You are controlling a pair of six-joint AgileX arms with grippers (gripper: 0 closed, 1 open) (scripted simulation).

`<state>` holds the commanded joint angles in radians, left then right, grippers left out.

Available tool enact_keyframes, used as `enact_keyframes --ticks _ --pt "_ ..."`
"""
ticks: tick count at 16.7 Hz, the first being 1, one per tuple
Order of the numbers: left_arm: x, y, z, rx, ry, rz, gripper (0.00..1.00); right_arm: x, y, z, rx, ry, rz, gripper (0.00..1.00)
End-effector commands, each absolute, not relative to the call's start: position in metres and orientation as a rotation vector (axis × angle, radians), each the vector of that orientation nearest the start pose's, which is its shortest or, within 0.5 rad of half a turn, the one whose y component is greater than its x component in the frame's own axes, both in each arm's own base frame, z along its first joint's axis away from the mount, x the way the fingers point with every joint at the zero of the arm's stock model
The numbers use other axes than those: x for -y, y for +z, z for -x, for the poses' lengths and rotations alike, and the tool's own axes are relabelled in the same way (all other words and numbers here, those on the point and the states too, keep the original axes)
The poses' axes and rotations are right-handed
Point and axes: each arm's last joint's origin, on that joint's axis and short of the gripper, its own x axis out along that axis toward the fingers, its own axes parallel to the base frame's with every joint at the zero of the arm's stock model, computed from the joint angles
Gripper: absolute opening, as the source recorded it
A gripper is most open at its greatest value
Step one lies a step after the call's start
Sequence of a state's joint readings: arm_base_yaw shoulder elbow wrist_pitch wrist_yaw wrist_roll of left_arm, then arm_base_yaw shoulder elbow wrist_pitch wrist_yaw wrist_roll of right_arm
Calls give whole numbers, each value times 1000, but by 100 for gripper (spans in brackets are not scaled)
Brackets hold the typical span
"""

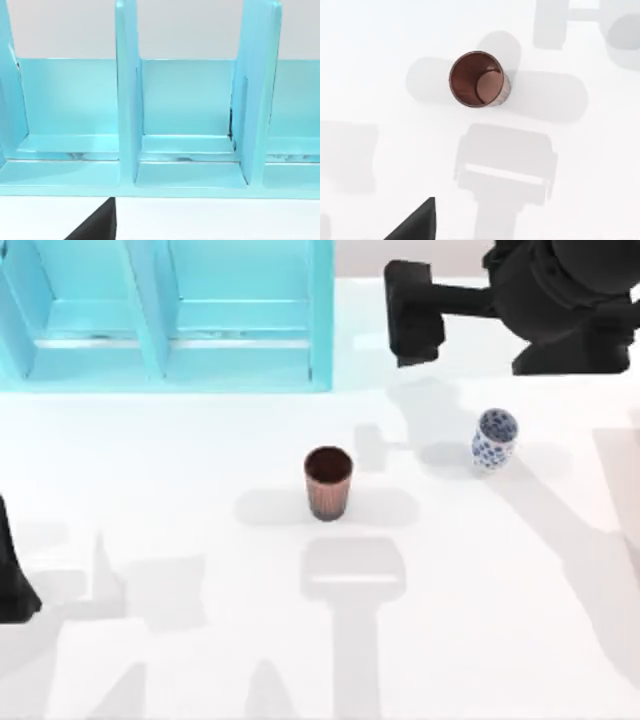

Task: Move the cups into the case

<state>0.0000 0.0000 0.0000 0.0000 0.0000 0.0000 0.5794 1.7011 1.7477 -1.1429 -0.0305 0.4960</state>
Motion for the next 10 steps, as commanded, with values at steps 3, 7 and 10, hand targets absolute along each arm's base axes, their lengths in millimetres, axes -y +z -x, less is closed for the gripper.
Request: enact_keyframes --ticks 3,7,10 --pt "1 160 -106 0 0 0 100 -247 327 -321 -1300 203 -87 100" --pt "1 160 -106 0 0 0 100 -303 290 -345 -1389 106 -37 100" --pt "1 160 -106 0 0 0 100 -330 266 -351 -1400 48 -15 100"
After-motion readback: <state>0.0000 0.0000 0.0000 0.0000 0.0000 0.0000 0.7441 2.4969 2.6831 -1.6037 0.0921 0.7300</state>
